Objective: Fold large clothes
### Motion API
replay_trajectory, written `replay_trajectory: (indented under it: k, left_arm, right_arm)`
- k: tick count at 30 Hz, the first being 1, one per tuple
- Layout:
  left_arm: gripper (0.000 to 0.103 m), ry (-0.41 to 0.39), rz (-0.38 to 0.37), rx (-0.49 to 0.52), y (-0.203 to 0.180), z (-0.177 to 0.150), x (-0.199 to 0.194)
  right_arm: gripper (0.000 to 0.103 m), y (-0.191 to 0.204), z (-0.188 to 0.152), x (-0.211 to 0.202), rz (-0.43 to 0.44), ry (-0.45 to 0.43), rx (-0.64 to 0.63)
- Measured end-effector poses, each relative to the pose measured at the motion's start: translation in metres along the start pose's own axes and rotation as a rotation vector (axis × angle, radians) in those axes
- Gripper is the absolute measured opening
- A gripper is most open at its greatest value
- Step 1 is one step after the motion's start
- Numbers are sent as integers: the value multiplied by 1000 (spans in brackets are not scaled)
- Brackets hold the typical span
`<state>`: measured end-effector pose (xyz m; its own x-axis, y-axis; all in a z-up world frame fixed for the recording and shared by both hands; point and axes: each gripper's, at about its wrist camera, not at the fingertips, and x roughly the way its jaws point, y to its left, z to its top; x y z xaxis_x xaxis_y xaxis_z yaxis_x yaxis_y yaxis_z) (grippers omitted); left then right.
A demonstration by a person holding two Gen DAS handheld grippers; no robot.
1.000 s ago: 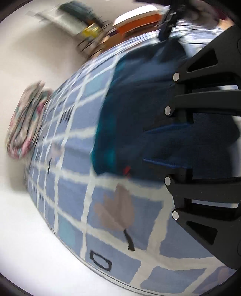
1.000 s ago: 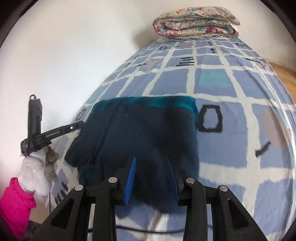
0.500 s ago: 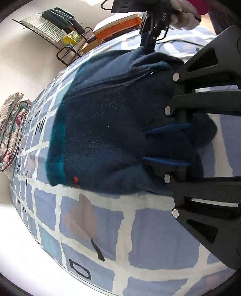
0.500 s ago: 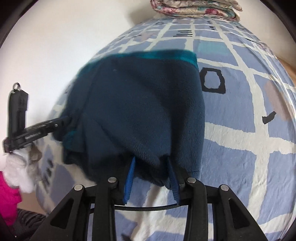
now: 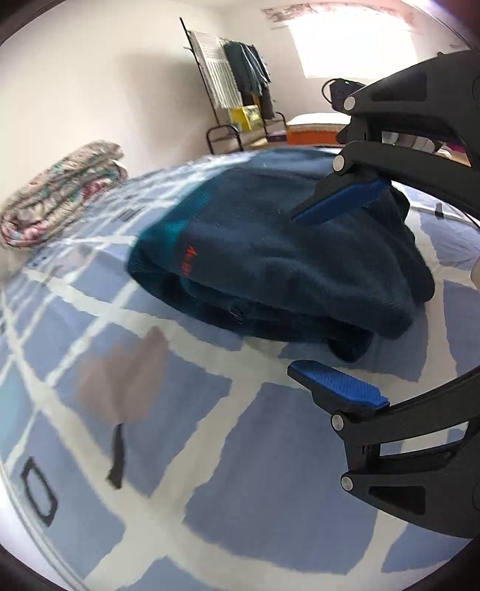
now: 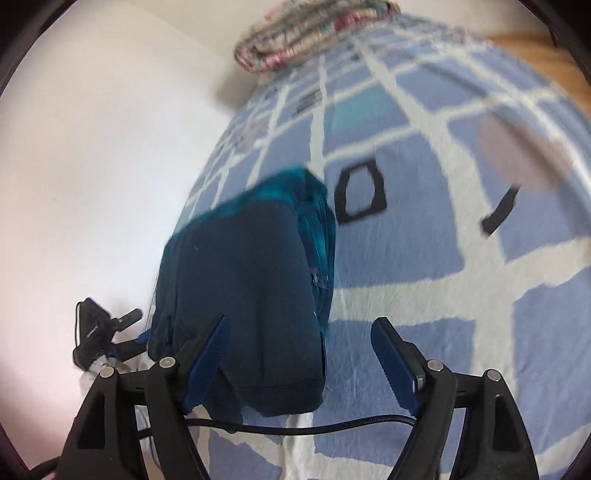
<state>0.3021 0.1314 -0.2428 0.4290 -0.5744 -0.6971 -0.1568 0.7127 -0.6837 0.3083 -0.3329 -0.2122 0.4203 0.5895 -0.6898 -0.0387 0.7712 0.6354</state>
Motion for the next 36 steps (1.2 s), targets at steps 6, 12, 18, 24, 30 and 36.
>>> replay_trajectory:
  k: [6,12,18,24,30,36]
  left_arm:
    - [77,61,-14,-28,-2,-1,30]
    - [77,41,25,-7,-8,-6,45]
    - [52,23,61,59,-19,-10,45]
    - [34,-34,147,173,-45,-17,33]
    - [28,-90,155,225,-61,-20,10]
    - [25,-131,135,232,-65,-11,-17]
  right_arm:
    - [82,1,-4,33,42,66,11]
    - [80,9,-6,54,73,85,14]
    - [52,21,-4,62,61,91,-22]
    - [32,51,-5,55,-43,59,-141]
    - [28,95,-7,38,-169,-9,-312]
    - [26,122,-1,25,-187,-60,-364]
